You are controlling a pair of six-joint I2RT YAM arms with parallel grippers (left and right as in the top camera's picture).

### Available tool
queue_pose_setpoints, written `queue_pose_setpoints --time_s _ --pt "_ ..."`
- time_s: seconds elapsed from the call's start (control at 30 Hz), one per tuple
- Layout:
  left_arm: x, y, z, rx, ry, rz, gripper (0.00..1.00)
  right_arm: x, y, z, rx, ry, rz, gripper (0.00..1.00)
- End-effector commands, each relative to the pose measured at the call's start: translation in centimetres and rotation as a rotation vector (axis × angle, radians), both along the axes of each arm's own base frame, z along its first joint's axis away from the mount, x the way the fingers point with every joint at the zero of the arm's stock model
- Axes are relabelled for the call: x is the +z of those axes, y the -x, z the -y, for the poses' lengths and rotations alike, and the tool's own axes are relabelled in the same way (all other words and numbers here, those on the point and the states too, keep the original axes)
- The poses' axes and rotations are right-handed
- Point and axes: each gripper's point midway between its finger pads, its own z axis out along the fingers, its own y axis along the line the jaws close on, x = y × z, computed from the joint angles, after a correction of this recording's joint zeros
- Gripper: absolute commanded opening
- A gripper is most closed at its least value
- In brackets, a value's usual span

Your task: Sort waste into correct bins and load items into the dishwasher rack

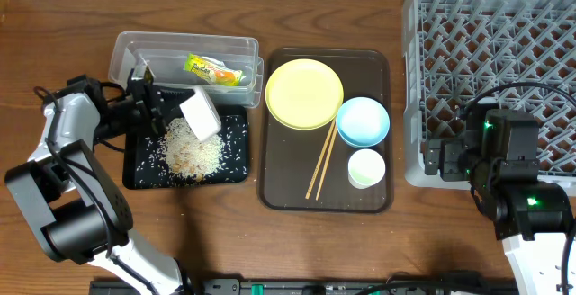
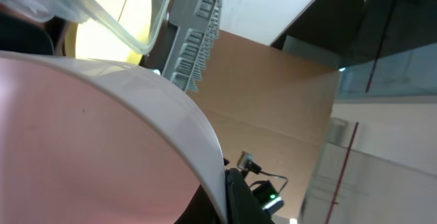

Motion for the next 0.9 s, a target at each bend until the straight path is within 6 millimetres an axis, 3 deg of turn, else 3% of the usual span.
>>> queue_pose_setpoints --time_s 0.0,0.17,0.4,0.5,0.67,0.87 --pt "-0.1 0.0 -0.4 0.009 -0.015 0.016 0.06 0.6 -0.2 -0.3 0.007 -0.006 0.016 0.99" --pt "1.2 0.8 0.5 -0.027 -0.141 0.095 0.05 0.6 -0.2 -0.3 0.006 -0.006 0.016 0.99" --pt "1.9 3.3 4.0 -0.161 -0.651 0.162 0.06 0.7 -0.2 -0.3 0.006 -0.006 0.016 0.99" --pt "2.0 4.2 6.8 -0.246 -0.844 0.242 0.06 0.7 -0.3 -0.3 0.006 -0.006 0.019 0.99" --pt "-0.3 5.0 11.1 -0.375 -1.113 0.277 0.06 0.7 -0.3 -0.3 0.006 -0.006 0.018 0.99" --pt "-3.9 5.6 16.3 -0.493 -1.283 0.297 0.07 0.6 -0.2 -0.3 0.006 -0.006 0.013 0.99"
